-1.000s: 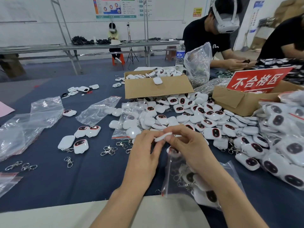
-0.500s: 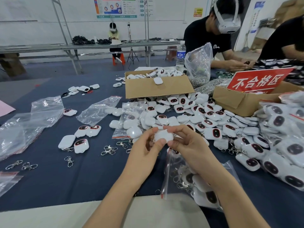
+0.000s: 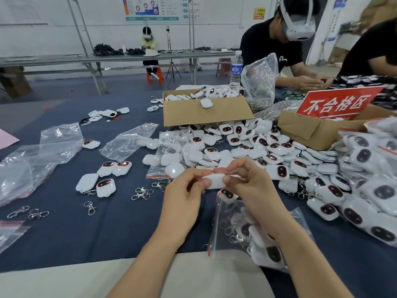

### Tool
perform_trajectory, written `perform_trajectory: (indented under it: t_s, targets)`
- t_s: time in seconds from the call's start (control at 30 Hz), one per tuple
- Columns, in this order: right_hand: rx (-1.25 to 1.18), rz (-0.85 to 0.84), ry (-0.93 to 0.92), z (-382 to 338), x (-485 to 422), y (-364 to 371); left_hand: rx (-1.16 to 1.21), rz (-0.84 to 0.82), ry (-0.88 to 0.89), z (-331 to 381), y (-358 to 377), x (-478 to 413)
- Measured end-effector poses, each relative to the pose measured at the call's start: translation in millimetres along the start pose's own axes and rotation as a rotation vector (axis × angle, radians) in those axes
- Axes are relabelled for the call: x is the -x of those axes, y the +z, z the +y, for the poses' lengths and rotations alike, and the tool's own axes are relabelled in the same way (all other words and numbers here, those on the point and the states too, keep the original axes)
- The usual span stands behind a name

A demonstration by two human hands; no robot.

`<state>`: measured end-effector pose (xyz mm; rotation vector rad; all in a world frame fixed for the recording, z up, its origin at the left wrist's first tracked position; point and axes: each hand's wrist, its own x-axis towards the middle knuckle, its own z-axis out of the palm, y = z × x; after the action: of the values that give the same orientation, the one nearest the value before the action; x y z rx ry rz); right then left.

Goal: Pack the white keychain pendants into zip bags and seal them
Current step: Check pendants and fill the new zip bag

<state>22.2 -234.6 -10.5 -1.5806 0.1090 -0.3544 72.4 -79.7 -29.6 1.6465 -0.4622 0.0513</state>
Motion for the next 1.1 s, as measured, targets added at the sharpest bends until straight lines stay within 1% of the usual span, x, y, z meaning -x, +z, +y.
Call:
perform_trajectory:
  t_s: [0.07, 0.13, 0.2, 0.27, 0.3, 0.37, 0.43, 0.5, 0.53, 0.63, 0.73, 0.8, 0.87, 0.97, 1.03, 1.1]
  targets:
    - [-0.019, 0.009, 0.008, 0, 1, 0, -0.041, 0.002, 0.038, 1, 1, 1]
    - [-0.054, 0.029, 0.03, 0, 1, 1, -0.11, -0.004, 0.148, 2, 3, 4]
    - [-0.072, 0.061, 0.051, 2, 0, 0, -0.158, -0.074, 0.284, 0, 5, 5]
    - [-0.082, 0.093, 0.075, 4, -1, -2, -0.172, -0.163, 0.35, -2, 6, 6]
    - [-0.092, 0.102, 0.092, 5, -2, -3, -0.198, -0.167, 0.369, -3, 7, 6]
    - [-0.14, 0.094, 0.121, 6, -3, -4, -0.243, -0.093, 0.363, -2, 7, 5]
    - [-0.169, 0.094, 0.118, 3, -5, -7, -0.195, -0.006, 0.242, 2, 3, 4]
    - [-0.149, 0.118, 0.071, -4, -6, -15, -0.15, 0.017, 0.076, 6, -9, -4]
    - [-0.146, 0.142, 0.046, -8, -6, -20, -0.141, -0.019, -0.026, 8, -17, -9]
    - [-0.155, 0.207, 0.023, -15, -5, -33, -0.144, -0.258, -0.302, 16, -47, -18]
    - [-0.1, 0.2, 0.036, -14, -3, -35, -0.14, -0.461, -0.466, 26, -60, -16]
    - [-0.025, 0.148, 0.033, -12, -2, -34, -0.185, -0.6, -0.515, 33, -58, -13]
    - [0.105, 0.041, 0.03, -9, -1, -32, -0.198, -0.702, -0.525, 38, -53, -10]
    - [0.392, -0.172, 0.056, -3, 2, -27, -0.139, -0.766, -0.519, 43, -49, -7]
    - [0.452, -0.262, 0.085, -2, 3, -24, -0.108, -0.788, -0.523, 44, -47, -6]
    - [0.461, -0.308, 0.093, -3, 4, -24, -0.089, -0.792, -0.535, 43, -45, -5]
